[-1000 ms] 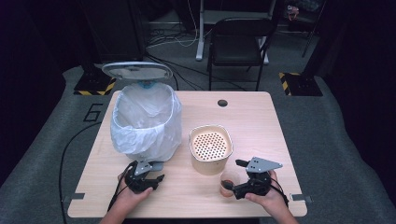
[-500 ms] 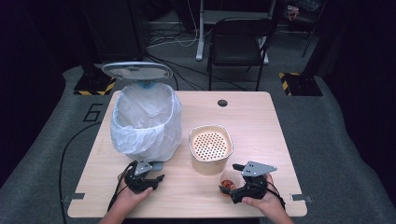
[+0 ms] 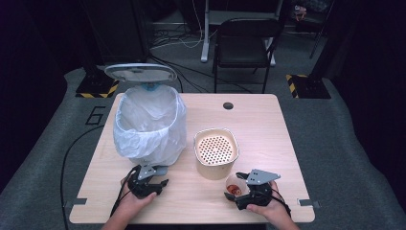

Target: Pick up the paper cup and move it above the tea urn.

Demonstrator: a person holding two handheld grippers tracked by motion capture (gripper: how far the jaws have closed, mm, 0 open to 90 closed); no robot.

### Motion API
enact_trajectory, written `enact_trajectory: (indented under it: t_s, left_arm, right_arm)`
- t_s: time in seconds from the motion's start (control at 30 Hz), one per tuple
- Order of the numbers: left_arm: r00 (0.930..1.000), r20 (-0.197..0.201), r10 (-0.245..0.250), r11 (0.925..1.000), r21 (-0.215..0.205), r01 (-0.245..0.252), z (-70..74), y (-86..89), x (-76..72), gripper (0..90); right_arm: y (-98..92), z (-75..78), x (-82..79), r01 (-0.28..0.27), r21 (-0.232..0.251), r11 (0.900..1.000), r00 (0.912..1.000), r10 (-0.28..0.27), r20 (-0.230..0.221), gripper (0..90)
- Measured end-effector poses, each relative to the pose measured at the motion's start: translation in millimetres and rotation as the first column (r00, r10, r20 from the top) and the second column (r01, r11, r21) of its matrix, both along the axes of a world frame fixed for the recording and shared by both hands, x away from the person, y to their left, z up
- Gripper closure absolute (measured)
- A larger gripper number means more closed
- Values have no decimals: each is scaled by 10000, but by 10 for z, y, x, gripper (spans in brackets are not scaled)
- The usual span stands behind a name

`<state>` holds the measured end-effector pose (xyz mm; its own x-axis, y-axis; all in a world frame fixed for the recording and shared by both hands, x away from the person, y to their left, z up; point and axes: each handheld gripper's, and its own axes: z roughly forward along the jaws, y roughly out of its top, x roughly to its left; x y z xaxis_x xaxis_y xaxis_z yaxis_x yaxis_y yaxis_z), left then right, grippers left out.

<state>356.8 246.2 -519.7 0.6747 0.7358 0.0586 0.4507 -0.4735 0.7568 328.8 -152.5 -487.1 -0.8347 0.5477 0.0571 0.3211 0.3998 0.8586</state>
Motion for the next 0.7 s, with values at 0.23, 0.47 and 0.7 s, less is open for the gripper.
enact_trajectory:
  t_s: [0.23, 0.47, 0.7]
  left_arm:
    - [10000, 5, 14, 10000, 2, -14, 0, 1, 0, 324]
    - [10000, 28, 23, 10000, -24, -23, -3, -2, 0, 324]
    - [10000, 17, 26, 10000, 3, -26, -1, -2, -1, 324]
  right_arm:
    - [22, -59, -7, -217, -323, 9992, 9997, 213, -111, 175]
    - [39, -82, -6, -330, -494, 9982, 9994, 325, -110, 257]
    - [21, -71, 7, -421, -566, 9975, 9991, 421, -7, 321]
